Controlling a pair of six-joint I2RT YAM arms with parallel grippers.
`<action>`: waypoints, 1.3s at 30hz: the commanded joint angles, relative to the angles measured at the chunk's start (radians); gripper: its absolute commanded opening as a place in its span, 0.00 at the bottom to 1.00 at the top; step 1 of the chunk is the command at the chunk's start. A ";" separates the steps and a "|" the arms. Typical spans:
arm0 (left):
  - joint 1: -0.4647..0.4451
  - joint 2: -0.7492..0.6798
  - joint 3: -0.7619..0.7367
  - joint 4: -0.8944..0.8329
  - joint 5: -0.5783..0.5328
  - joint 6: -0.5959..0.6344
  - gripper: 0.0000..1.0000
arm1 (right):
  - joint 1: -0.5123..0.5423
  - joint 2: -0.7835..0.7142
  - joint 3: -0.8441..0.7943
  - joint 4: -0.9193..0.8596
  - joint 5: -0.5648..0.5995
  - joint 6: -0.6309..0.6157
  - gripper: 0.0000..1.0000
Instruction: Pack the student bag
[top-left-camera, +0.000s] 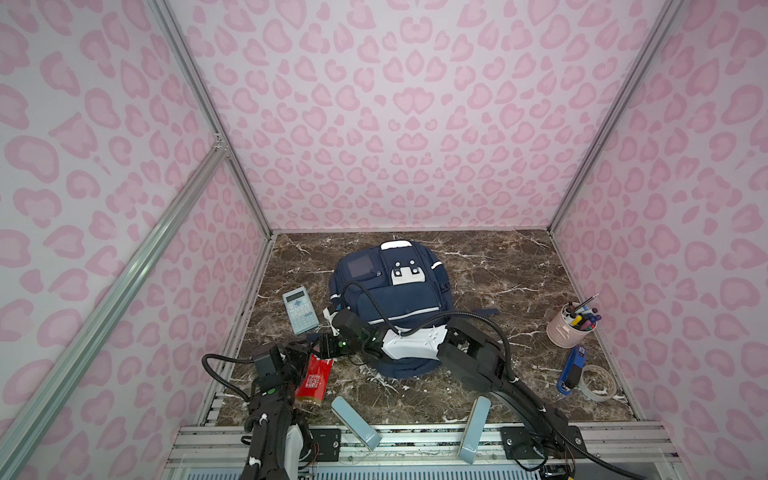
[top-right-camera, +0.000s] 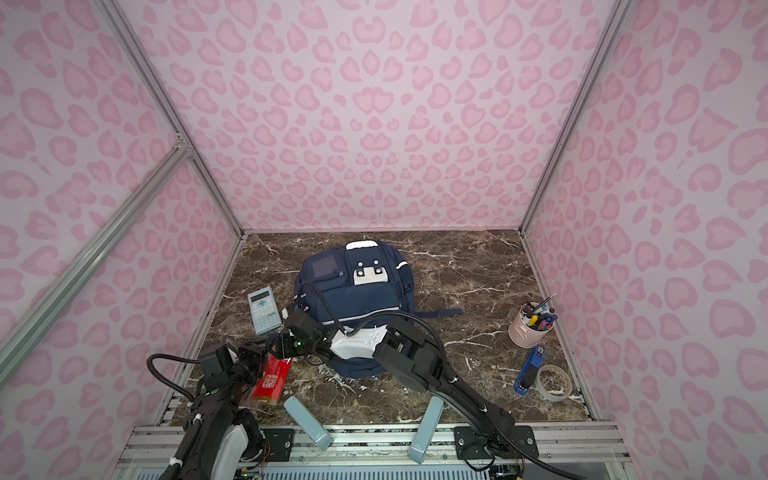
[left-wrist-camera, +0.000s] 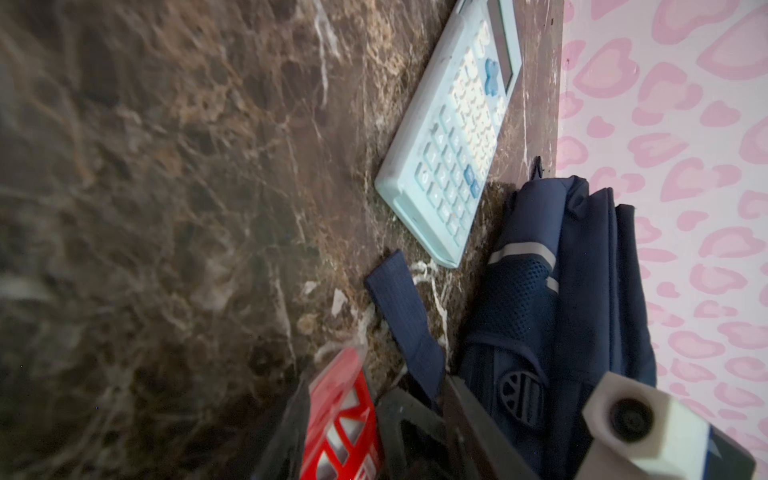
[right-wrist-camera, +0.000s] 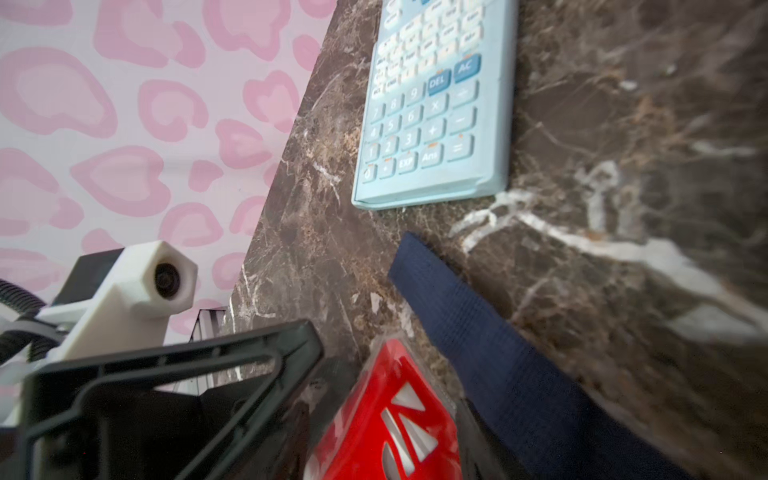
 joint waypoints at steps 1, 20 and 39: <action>-0.004 -0.042 0.038 -0.188 0.011 0.032 0.55 | -0.015 -0.020 0.005 -0.141 0.099 -0.099 0.62; -0.058 0.076 0.110 -0.240 -0.282 0.218 0.62 | 0.030 -0.181 -0.127 -0.350 0.041 -0.060 0.73; -0.072 0.164 0.031 -0.095 -0.131 0.156 0.31 | -0.019 0.016 -0.131 0.169 -0.283 0.142 0.58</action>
